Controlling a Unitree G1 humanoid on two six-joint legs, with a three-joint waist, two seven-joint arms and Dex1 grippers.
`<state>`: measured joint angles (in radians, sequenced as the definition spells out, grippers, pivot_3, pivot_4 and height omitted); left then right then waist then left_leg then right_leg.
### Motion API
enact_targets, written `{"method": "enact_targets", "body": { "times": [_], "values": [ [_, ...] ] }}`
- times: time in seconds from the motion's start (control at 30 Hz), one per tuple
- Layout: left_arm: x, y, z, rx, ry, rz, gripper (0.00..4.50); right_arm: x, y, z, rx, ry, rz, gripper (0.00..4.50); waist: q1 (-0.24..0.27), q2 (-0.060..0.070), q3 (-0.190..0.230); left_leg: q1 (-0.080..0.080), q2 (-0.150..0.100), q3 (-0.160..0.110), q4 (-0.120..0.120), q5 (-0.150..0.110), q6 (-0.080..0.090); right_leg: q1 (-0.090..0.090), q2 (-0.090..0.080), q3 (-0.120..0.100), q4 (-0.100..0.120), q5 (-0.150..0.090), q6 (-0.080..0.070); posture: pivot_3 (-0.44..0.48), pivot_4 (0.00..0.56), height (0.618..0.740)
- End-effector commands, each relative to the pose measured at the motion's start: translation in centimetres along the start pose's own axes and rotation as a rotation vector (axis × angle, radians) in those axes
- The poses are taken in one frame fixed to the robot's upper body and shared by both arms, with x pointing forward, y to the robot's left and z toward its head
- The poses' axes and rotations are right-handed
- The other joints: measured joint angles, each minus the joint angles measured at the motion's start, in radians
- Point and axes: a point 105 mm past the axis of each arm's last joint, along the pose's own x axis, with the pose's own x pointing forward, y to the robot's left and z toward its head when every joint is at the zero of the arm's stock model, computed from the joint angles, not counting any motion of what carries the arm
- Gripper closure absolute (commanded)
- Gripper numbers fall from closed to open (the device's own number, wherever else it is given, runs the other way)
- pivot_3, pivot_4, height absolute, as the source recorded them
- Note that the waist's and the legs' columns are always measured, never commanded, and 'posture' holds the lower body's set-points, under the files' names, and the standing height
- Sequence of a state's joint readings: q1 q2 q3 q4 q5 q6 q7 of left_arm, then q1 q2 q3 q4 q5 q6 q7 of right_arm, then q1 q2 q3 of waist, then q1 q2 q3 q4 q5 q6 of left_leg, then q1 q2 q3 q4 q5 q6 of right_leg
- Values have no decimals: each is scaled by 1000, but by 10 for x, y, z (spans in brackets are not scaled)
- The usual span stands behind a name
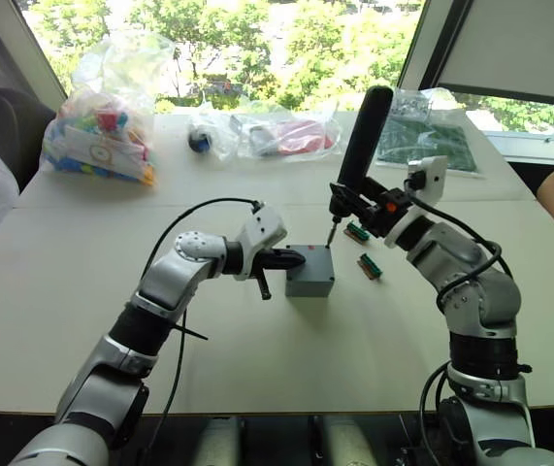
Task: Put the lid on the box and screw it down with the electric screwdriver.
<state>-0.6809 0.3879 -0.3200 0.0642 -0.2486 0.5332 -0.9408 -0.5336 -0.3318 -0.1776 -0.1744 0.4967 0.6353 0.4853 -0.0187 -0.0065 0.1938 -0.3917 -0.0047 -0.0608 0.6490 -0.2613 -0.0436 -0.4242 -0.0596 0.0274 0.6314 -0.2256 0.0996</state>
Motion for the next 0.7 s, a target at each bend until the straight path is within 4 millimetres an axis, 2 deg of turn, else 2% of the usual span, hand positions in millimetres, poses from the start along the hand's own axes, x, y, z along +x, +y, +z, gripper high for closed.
{"method": "enact_targets", "body": {
  "times": [0.03, 0.17, 0.3, 0.47, 0.7],
  "values": [
    [1, -4, 1, 10, -5, -8, 4500, -1, 1, 12, -47, -37, 6, 2592, 0, 0, 0, 0, 0, 0, 0, 0, 0, 0, 0, 0, 0, 0, 0, 0, 150, 740],
    [1, -4, 2, 10, -6, -9, 4500, -2, 2, 9, -64, -24, 12, 2592, 1, 0, 0, 0, 0, 0, 0, 0, 0, 0, 0, 0, 0, 0, 0, 0, 150, 740],
    [3, -6, 1, 10, -4, -11, 4500, -4, 11, -4, -115, 13, 51, 2592, 1, 0, 0, 0, 0, 0, 0, 0, 0, 1, 0, 0, 0, 0, 0, 0, 150, 740],
    [4, -11, 0, 6, -12, -24, 4500, -4, 19, -16, -80, 15, 62, 2592, 1, -1, -2, 2, 0, 0, 0, 0, 0, 2, 0, 0, 0, 0, 0, 0, 150, 740],
    [6, -13, -3, -3, -11, -14, 4500, -6, 19, -22, -126, 26, 63, 2592, 0, -2, -3, 2, 0, 0, 0, 0, 0, 3, 0, 0, 0, 0, 0, 0, 150, 740]
  ]
}}
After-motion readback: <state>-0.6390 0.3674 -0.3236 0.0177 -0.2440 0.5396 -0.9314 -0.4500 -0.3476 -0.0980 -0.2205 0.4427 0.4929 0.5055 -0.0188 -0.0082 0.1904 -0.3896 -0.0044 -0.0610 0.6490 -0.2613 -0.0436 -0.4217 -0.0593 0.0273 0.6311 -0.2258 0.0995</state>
